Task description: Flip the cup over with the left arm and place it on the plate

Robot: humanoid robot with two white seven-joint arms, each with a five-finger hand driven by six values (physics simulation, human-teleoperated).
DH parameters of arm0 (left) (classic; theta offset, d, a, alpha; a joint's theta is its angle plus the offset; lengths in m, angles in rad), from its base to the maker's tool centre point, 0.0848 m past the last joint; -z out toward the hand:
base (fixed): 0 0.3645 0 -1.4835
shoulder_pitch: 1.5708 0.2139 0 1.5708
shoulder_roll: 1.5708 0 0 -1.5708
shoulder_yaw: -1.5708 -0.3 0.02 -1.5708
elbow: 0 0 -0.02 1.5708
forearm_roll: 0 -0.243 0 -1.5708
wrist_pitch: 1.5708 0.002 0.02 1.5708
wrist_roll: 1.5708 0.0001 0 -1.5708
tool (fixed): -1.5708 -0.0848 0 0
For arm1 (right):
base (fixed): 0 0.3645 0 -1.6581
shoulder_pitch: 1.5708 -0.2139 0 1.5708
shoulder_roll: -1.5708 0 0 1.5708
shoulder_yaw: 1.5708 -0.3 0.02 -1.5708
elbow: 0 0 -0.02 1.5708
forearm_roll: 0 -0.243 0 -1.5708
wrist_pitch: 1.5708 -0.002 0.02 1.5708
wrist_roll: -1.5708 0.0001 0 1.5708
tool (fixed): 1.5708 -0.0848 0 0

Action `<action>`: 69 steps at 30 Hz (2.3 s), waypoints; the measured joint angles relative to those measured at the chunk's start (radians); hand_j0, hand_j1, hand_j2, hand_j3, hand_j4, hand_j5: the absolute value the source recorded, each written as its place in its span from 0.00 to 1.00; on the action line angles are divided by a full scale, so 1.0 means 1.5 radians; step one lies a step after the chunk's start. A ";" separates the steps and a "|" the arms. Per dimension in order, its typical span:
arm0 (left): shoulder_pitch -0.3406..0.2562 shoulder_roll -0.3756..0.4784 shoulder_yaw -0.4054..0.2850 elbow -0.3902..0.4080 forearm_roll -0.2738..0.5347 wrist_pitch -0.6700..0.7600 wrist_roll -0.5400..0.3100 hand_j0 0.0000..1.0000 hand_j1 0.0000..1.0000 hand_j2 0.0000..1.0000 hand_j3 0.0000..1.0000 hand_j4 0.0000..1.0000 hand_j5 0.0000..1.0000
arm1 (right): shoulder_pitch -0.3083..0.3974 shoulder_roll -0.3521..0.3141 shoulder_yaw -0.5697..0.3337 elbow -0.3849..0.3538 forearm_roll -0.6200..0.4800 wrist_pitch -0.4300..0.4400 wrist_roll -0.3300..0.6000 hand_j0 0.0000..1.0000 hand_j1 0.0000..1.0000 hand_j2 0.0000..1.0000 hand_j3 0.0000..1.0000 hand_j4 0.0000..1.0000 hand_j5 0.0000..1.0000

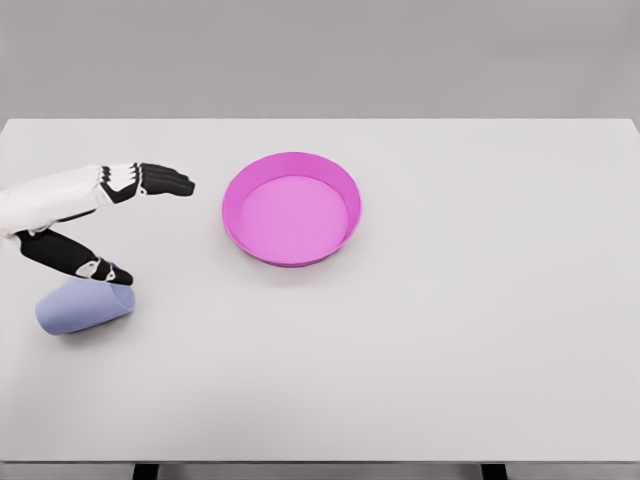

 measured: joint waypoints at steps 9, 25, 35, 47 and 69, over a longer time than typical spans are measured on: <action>0.107 0.003 -0.009 0.000 0.048 0.000 0.000 1.00 1.00 1.00 1.00 1.00 1.00 | 0.001 0.000 -0.002 0.000 0.000 0.000 0.001 1.00 1.00 1.00 1.00 1.00 1.00; 0.201 0.058 -0.002 0.000 0.090 0.007 0.156 1.00 1.00 1.00 1.00 1.00 1.00 | 0.002 0.000 -0.002 0.000 0.000 0.000 0.000 1.00 1.00 1.00 1.00 1.00 1.00; 0.225 0.071 0.010 0.001 0.080 0.185 0.165 1.00 1.00 1.00 1.00 1.00 1.00 | 0.002 0.000 -0.002 0.000 0.000 0.000 0.000 1.00 1.00 1.00 1.00 1.00 1.00; 0.230 0.066 0.026 0.000 0.053 0.241 0.165 1.00 1.00 1.00 1.00 1.00 1.00 | 0.002 0.000 -0.002 0.000 0.000 0.000 0.000 1.00 1.00 1.00 1.00 1.00 1.00; 0.232 0.064 0.025 0.003 0.025 0.267 0.166 1.00 1.00 1.00 1.00 1.00 1.00 | 0.001 0.000 -0.002 0.000 0.000 0.000 0.000 1.00 1.00 1.00 1.00 1.00 1.00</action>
